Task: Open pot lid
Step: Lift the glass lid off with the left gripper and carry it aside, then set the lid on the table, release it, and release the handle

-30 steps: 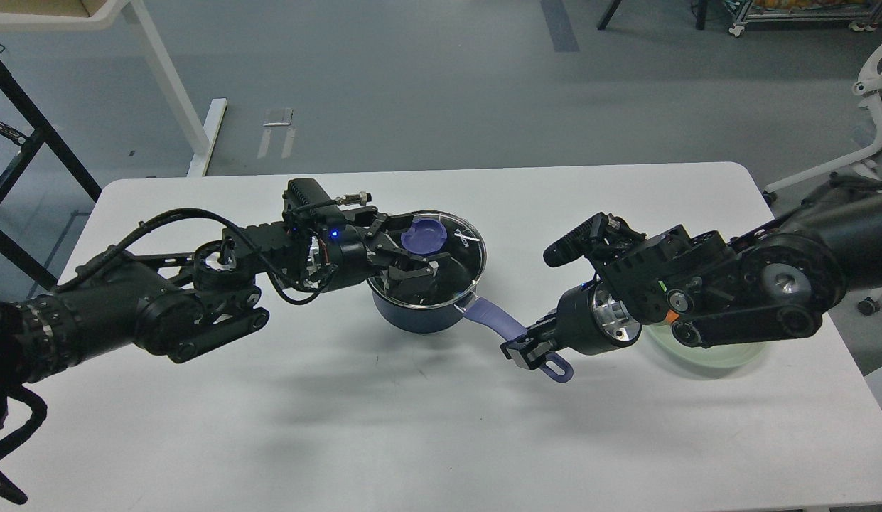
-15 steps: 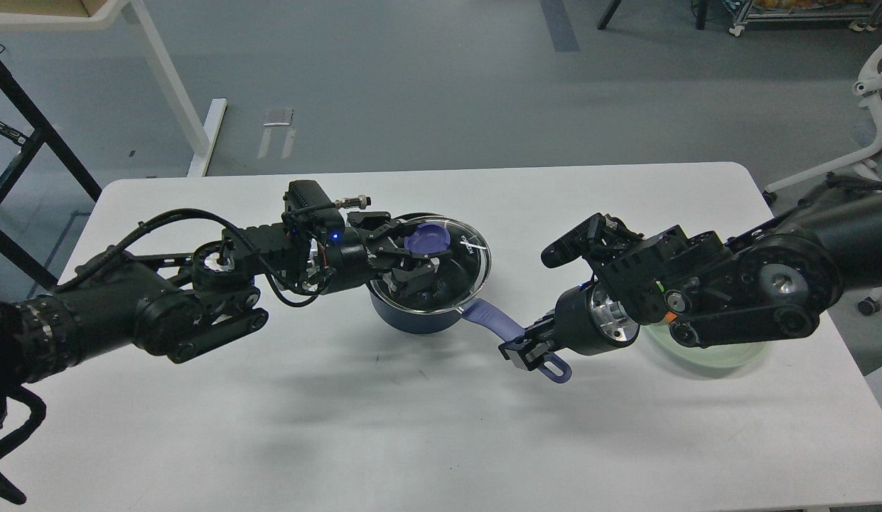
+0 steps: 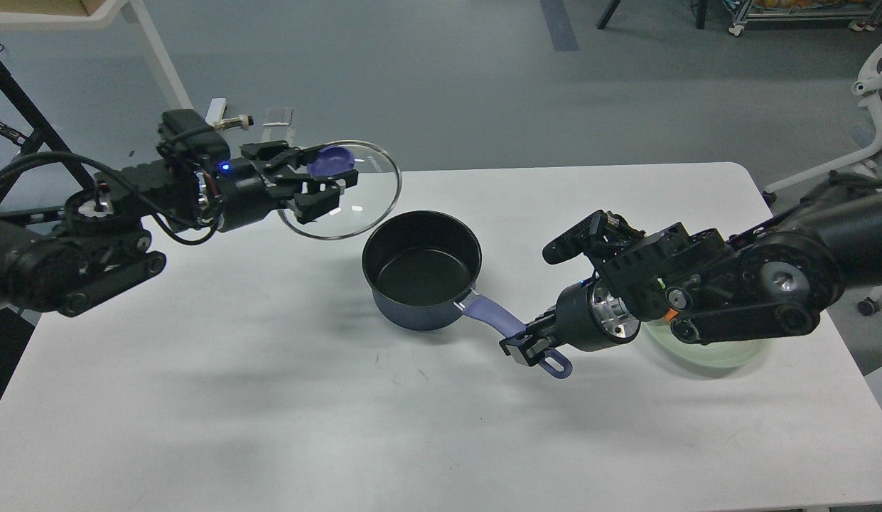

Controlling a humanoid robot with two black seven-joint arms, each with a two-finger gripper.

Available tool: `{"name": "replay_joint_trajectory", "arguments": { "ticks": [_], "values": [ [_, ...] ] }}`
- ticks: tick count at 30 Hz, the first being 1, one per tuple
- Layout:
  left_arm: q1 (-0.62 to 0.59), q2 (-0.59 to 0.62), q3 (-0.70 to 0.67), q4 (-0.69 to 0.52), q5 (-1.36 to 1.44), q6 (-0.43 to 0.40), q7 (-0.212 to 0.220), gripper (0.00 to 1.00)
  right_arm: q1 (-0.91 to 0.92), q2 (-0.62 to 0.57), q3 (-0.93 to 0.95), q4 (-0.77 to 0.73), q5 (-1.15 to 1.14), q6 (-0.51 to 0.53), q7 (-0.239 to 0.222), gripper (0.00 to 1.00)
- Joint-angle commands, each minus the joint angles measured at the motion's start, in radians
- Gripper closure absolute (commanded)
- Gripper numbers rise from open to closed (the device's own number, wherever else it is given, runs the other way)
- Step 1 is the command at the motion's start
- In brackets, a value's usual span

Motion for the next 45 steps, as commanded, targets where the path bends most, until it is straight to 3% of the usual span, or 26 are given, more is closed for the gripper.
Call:
{"name": "replay_joint_trajectory", "arguments": {
  "ticks": [1, 6, 10, 14, 23, 24, 27, 28, 33, 37, 40, 45],
  "values": [
    [0.056, 0.12, 0.028, 0.009, -0.003, 0.0, -0.001, 0.56, 0.0, 0.001, 0.001, 0.0, 0.0, 0.0, 0.0, 0.82],
    [0.182, 0.182, 0.042, 0.061, -0.005, 0.027, -0.001, 0.55, 0.0, 0.004, 0.001, -0.001, 0.0, 0.0, 0.0, 0.82],
    [0.263, 0.163, 0.042, 0.205, -0.008, 0.098, -0.001, 0.55, 0.0, 0.006, 0.001, -0.001, 0.0, 0.0, 0.0, 0.82],
    [0.309, 0.084, 0.045, 0.308, -0.039, 0.104, -0.001, 0.55, 0.001, 0.004, 0.001, -0.004, 0.0, 0.0, 0.0, 0.82],
    [0.374, 0.039, 0.052, 0.331, -0.069, 0.11, -0.001, 0.53, 0.0, 0.0, 0.004, -0.01, 0.0, 0.0, 0.0, 0.82],
    [0.374, 0.039, 0.05, 0.331, -0.071, 0.109, -0.001, 0.5, 0.0, 0.0, 0.004, -0.01, 0.0, 0.0, 0.0, 0.82],
    [0.374, 0.039, 0.05, 0.331, -0.072, 0.11, -0.001, 0.26, 0.0, 0.0, 0.004, -0.01, 0.0, 0.0, 0.0, 0.82],
    [0.372, 0.039, 0.048, 0.331, -0.074, 0.11, -0.001, 0.22, 0.001, 0.0, 0.004, -0.01, 0.0, 0.0, 0.0, 0.81],
    [0.365, 0.041, 0.05, 0.331, -0.15, 0.113, -0.001, 0.07, 0.0, -0.002, 0.006, -0.01, 0.0, 0.0, 0.0, 0.8],
    [0.359, 0.048, 0.05, 0.331, -0.247, 0.112, -0.001, 0.01, 0.001, -0.003, 0.006, -0.01, 0.001, 0.0, 0.0, 0.78],
    [0.352, 0.051, 0.041, 0.331, -0.304, 0.109, -0.001, 0.01, 0.001, -0.003, 0.007, -0.01, 0.002, 0.0, 0.0, 0.69],
    [0.293, 0.059, 0.048, 0.329, -0.388, 0.092, -0.001, 0.01, 0.0, -0.005, 0.007, -0.01, 0.002, -0.003, 0.002, 0.42]
  ]
}}
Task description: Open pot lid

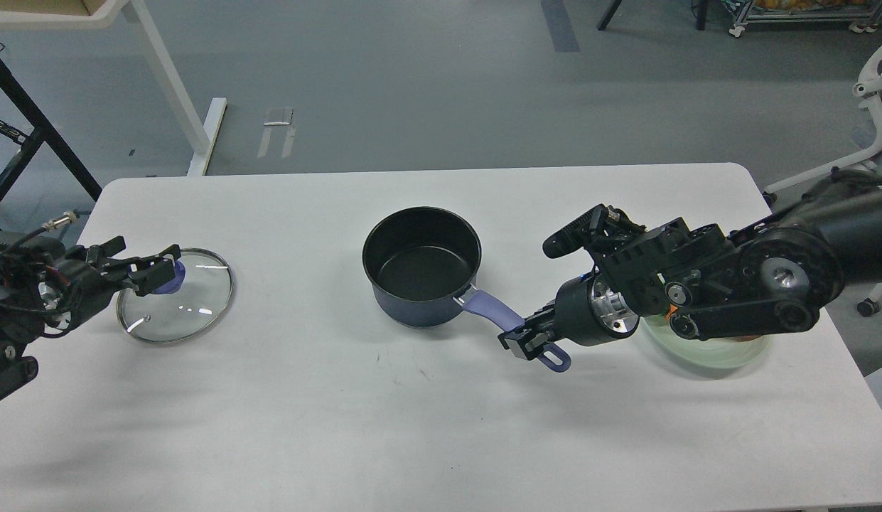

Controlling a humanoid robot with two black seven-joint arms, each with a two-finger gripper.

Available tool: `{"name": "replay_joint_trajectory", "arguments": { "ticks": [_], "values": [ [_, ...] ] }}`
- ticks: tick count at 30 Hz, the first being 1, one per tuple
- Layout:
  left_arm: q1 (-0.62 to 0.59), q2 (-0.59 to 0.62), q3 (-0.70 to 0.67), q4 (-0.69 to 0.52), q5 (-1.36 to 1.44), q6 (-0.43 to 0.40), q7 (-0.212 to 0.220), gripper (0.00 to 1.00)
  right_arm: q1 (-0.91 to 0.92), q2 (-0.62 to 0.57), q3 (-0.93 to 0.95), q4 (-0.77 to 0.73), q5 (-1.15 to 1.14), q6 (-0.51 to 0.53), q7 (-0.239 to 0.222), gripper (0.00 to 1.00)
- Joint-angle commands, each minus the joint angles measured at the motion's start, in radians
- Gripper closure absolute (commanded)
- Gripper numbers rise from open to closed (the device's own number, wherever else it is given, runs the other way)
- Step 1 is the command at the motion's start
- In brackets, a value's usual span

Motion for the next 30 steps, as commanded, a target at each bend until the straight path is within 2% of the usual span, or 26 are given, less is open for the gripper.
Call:
{"name": "replay_joint_trajectory", "arguments": {
  "ticks": [1, 5, 7, 9, 10, 15, 17, 20, 23, 27, 30],
  "values": [
    [-0.041, 0.003, 0.003, 0.0, -0.057, -0.016, 0.0, 0.01, -0.001, -0.001, -0.001, 0.0, 0.0, -0.001, 0.001, 0.38],
    [-0.062, 0.008, -0.004, -0.001, -0.132, -0.048, 0.0, 0.01, -0.002, -0.004, 0.003, -0.001, 0.003, -0.005, 0.001, 0.27],
    [-0.096, 0.008, -0.006, -0.001, -0.192, -0.07, 0.0, 0.01, -0.002, -0.021, 0.021, -0.003, 0.015, -0.01, 0.003, 0.19],
    [-0.125, 0.008, -0.011, -0.001, -0.285, -0.09, 0.0, 0.01, -0.002, -0.061, 0.076, -0.011, 0.043, -0.01, 0.005, 0.04],
    [-0.137, 0.008, -0.011, -0.001, -0.34, -0.105, 0.0, 0.01, -0.002, -0.084, 0.108, -0.023, 0.063, -0.01, 0.008, 0.03],
    [-0.188, 0.003, -0.009, 0.0, -0.6, -0.267, 0.0, 0.01, -0.045, -0.205, 0.3, -0.129, 0.166, 0.002, 0.011, 0.01],
    [-0.191, -0.003, -0.014, 0.0, -0.669, -0.303, 0.0, 0.01, -0.1, -0.273, 0.422, -0.167, 0.167, 0.005, 0.011, 0.01],
    [-0.193, -0.01, -0.035, 0.0, -0.791, -0.317, 0.0, 0.01, -0.223, -0.317, 0.637, -0.231, 0.17, 0.002, 0.006, 0.01],
    [-0.191, -0.07, -0.11, 0.0, -0.955, -0.32, 0.0, 0.01, -0.373, -0.323, 0.873, -0.319, 0.199, -0.004, 0.001, 0.01],
    [-0.182, -0.145, -0.194, 0.019, -1.089, -0.337, 0.0, 0.01, -0.573, -0.302, 1.154, -0.457, 0.279, -0.002, 0.001, 0.0],
    [-0.184, -0.219, -0.242, 0.052, -1.12, -0.346, 0.0, 0.01, -0.666, -0.242, 1.301, -0.552, 0.313, -0.008, 0.001, 0.0]
  ]
}}
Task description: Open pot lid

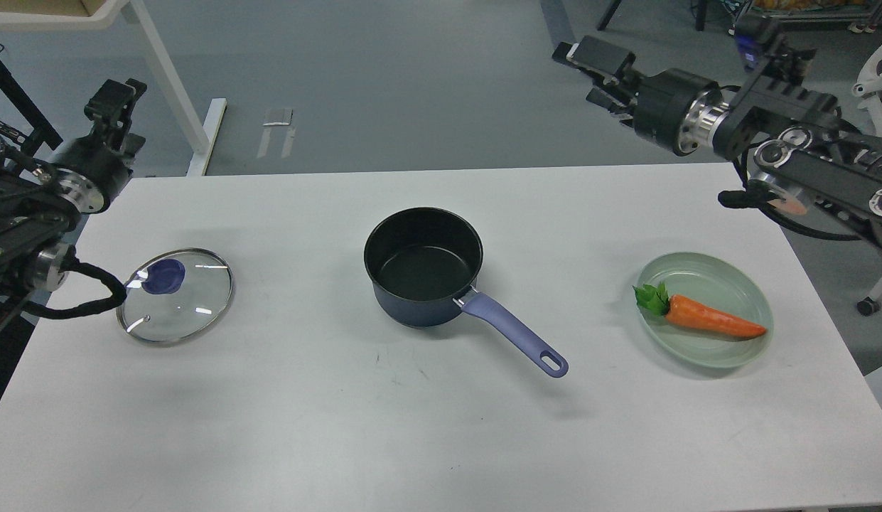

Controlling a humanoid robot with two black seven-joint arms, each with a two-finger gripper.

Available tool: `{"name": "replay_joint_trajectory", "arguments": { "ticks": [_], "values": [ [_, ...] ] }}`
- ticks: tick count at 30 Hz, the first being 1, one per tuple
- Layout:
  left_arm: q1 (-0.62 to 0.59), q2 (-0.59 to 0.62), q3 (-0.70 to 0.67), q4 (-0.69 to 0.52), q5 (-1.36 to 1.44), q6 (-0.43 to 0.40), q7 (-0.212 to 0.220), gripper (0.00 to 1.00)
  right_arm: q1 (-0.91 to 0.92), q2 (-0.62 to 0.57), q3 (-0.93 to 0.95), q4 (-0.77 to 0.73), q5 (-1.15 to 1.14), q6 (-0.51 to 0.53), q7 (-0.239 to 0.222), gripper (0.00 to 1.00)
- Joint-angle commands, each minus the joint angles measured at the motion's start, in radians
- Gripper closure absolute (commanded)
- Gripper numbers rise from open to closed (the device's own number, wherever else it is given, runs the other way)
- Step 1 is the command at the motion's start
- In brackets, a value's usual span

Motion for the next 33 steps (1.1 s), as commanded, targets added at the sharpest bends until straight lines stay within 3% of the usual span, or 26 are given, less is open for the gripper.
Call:
{"name": "replay_joint_trajectory", "arguments": {
  "ticks": [1, 9, 17, 21, 24, 33],
  "values": [
    [-0.001, -0.094, -0.07, 0.032, -0.052, -0.013, 0.0, 0.01, -0.107, 0.082, 0.18, -0.121, 0.039, -0.005, 0.005, 0.0],
    [0.006, -0.209, -0.213, 0.039, -0.198, -0.018, 0.0, 0.01, -0.192, 0.259, 0.422, -0.295, 0.353, -0.008, 0.011, 0.0],
    [0.024, -0.216, -0.244, 0.04, -0.433, -0.121, 0.0, 0.01, -0.195, 0.355, 0.553, -0.466, 0.642, 0.01, 0.001, 0.0],
    [0.029, -0.217, -0.241, 0.04, -0.43, -0.129, 0.0, 0.01, -0.195, 0.358, 0.559, -0.497, 0.663, 0.071, -0.001, 0.0],
    [0.032, -0.211, -0.241, 0.04, -0.431, -0.161, 0.037, 0.01, -0.196, 0.357, 0.584, -0.502, 0.701, 0.105, -0.004, 0.0],
    [0.032, -0.208, -0.242, 0.034, -0.437, -0.144, 0.031, 0.01, -0.227, 0.357, 0.607, -0.503, 0.752, 0.154, 0.01, 0.0]
  ]
}}
